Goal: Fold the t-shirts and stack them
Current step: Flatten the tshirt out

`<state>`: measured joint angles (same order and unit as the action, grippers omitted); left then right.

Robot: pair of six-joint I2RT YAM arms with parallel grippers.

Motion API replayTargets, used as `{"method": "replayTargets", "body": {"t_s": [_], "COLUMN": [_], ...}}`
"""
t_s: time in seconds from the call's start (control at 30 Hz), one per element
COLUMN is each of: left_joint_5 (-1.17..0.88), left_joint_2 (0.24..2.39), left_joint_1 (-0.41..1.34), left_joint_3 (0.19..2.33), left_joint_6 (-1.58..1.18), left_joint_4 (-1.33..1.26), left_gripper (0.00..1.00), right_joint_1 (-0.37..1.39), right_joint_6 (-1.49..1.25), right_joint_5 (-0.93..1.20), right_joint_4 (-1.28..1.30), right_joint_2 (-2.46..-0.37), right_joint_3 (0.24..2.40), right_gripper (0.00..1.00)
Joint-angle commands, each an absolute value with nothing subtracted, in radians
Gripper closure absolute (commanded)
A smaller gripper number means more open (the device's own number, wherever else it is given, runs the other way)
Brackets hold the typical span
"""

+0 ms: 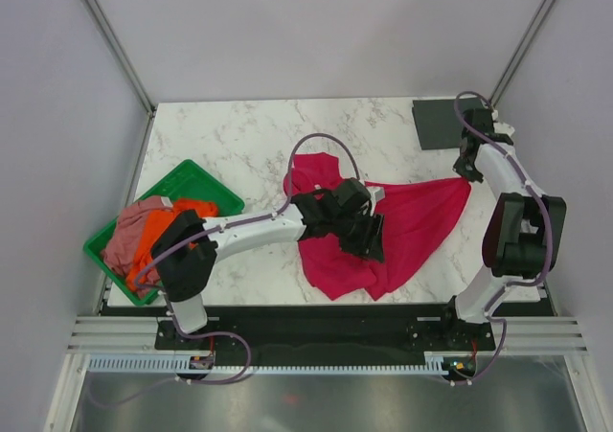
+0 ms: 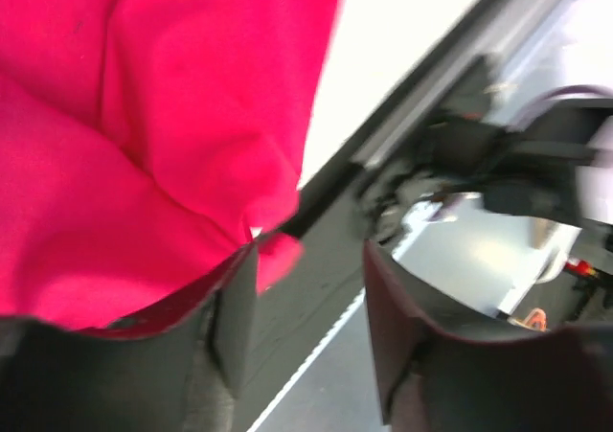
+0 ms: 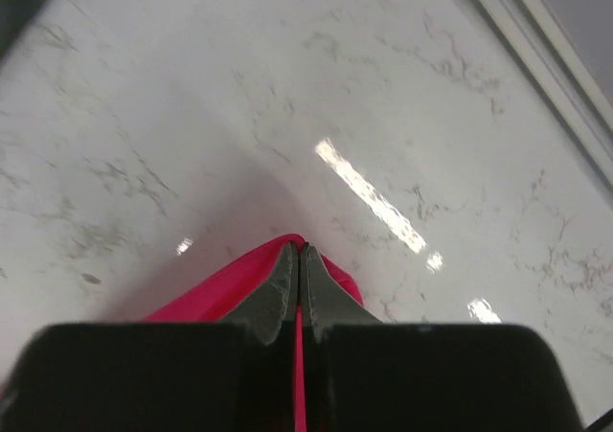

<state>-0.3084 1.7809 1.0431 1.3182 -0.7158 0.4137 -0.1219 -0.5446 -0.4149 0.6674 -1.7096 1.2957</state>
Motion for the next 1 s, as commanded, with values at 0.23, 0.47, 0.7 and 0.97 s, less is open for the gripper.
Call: {"method": "replayTargets", "body": {"t_s": [0.23, 0.47, 0.7, 0.97], "left_joint_5": [-0.202, -0.322, -0.235, -0.181], "left_joint_2": [1.522, 1.655, 1.808, 2.001], "left_joint_1": [0.632, 0.612, 0.765, 0.933], "left_joint_3": [1.170, 1.256, 1.408, 1.477], "left_joint_6": [-0.608, -0.561, -0.621, -0.715], "left_joint_4": [0.384, 0.377, 0.376, 0.377], "left_gripper": [0.39, 0.41, 0.40, 0.37], "right_joint_1": [-0.123, -0.071, -0.048, -0.034], "right_joint_6": [-0.495, -0.561, -0.649, -0.682], "right_joint_5": [-0.450, -0.385, -0.166, 0.121], "right_joint_4": [0.724, 0.845, 0.807, 0.760], "right_joint_2": [-1.833, -1.644, -1.215, -0.823], "right_joint_3": [1.549, 1.447, 1.024, 0.612], "right_gripper": [1.00, 0.64, 0.53, 0.51]}}
